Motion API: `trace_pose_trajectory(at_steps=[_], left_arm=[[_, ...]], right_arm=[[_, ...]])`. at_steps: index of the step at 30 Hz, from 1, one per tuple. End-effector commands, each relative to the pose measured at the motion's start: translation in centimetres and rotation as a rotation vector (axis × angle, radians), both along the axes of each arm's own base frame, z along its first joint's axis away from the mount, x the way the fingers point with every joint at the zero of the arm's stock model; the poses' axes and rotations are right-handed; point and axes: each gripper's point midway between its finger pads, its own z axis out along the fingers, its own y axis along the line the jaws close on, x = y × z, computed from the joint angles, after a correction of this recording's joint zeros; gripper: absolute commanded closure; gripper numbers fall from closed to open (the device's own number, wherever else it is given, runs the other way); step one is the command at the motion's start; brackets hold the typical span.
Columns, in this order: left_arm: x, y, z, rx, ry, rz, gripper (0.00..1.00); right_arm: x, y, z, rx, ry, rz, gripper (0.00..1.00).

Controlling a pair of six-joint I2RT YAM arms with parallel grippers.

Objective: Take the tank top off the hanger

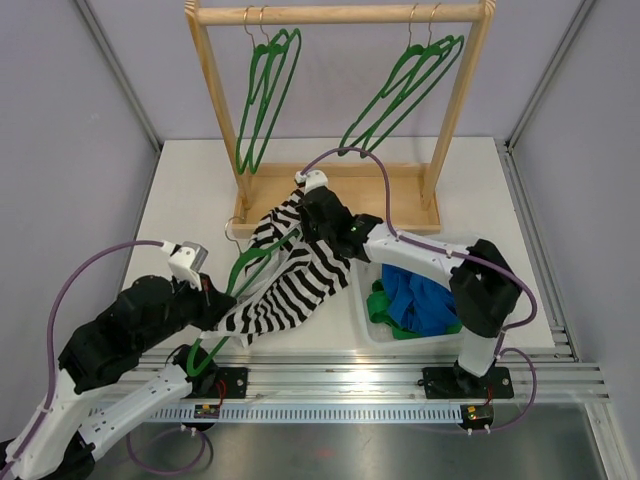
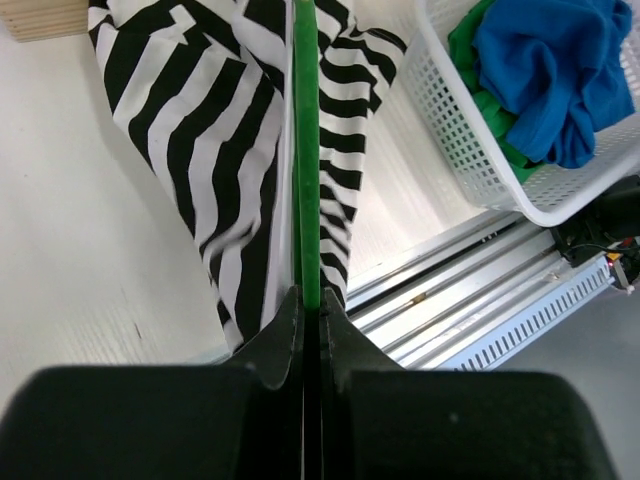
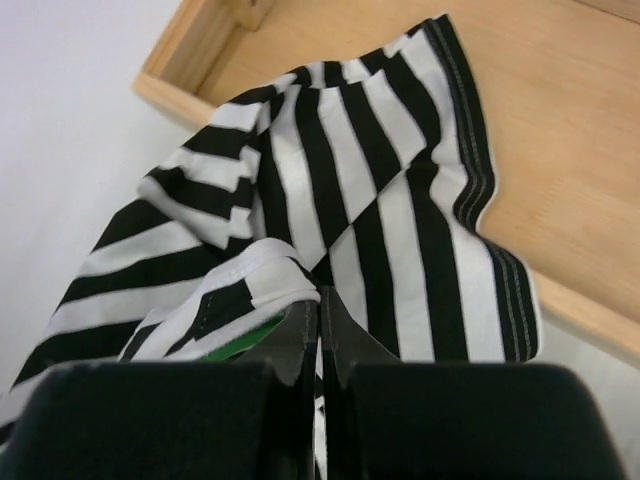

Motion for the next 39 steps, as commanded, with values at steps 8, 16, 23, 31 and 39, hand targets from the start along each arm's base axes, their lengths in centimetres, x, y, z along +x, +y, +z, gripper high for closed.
trace_pose_trajectory(at_steps=[8, 16, 23, 31, 39], left_arm=[[-1.3, 2.8, 7.1, -0.097, -0.183, 0.031, 1.0], [-0.6, 3.3, 17.2, -0.486, -0.599, 0.091, 1.0], [0.7, 2.0, 24.3, -0.714, -0.91, 0.093, 1.0], [1.0, -0.5, 32.4, -0.681, -1.363, 0.018, 1.0], [5.0, -1.2, 34.4, -0.54, -1.48, 0.165, 1.0]], right_arm=[[0.0, -2.5, -3.1, -0.024, 0.178, -0.048, 1.0], [-9.7, 1.6, 2.5, 0.418, 0.321, 0.372, 1.0], [-15.2, 0.5, -2.7, 0.223, 0.386, 0.342, 1.0], [-18.6, -4.3, -9.4, 0.047, 0.458, 0.157, 1.0], [-17.7, -10.7, -3.8, 0.089, 0.304, -0.02, 1.0]])
